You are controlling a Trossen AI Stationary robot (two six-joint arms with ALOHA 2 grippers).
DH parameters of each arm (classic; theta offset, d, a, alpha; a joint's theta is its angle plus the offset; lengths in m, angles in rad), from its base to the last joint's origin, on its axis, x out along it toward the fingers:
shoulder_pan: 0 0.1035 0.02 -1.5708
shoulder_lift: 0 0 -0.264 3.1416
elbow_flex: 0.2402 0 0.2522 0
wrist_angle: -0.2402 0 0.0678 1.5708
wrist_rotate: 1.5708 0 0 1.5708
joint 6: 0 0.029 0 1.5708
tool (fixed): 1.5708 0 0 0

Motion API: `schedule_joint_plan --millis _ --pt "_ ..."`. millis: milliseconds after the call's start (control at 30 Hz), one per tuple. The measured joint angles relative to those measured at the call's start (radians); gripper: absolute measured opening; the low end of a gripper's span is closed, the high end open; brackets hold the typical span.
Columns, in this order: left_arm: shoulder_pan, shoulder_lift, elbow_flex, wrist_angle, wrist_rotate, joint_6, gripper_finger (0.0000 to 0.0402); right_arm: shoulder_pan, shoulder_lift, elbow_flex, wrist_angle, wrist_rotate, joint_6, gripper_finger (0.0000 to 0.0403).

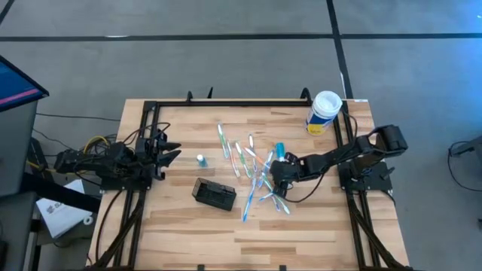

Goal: Pick & Place toothbrushing station
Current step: Put the right orange toothbrush into the wire organizer

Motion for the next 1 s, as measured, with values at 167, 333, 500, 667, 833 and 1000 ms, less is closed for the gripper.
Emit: schedule_joint_plan --millis 167,333,500,667,833,1000 --pt "0.000 0.003 0.000 0.007 0.000 0.000 0.0106 -0.001 -0.002 0.009 -0.031 0.002 -0.002 0.0106" --pt "0.000 0.004 0.000 0.008 -0.001 0.000 0.0106 -0.001 -0.010 0.009 -0.037 0.002 -0.002 0.0052" --pt "0.000 0.004 0.000 0.008 -0.002 0.000 0.0106 -0.001 -0.010 0.009 -0.047 0.001 -0.013 0.0006" --pt "0.000 0.005 0.000 0.009 -0.002 0.000 0.0106 -0.001 -0.010 0.057 -0.133 0.000 -0.028 0.0001" --pt "0.000 0.006 0.000 0.009 -0.002 0.000 0.0106 -0.001 -0.010 0.172 -0.296 0.004 -0.073 0.0000" --pt "0.000 0.006 0.000 0.009 -0.002 -0.022 0.0106 -0.001 -0.010 0.313 -0.456 0.030 -0.133 0.0000"
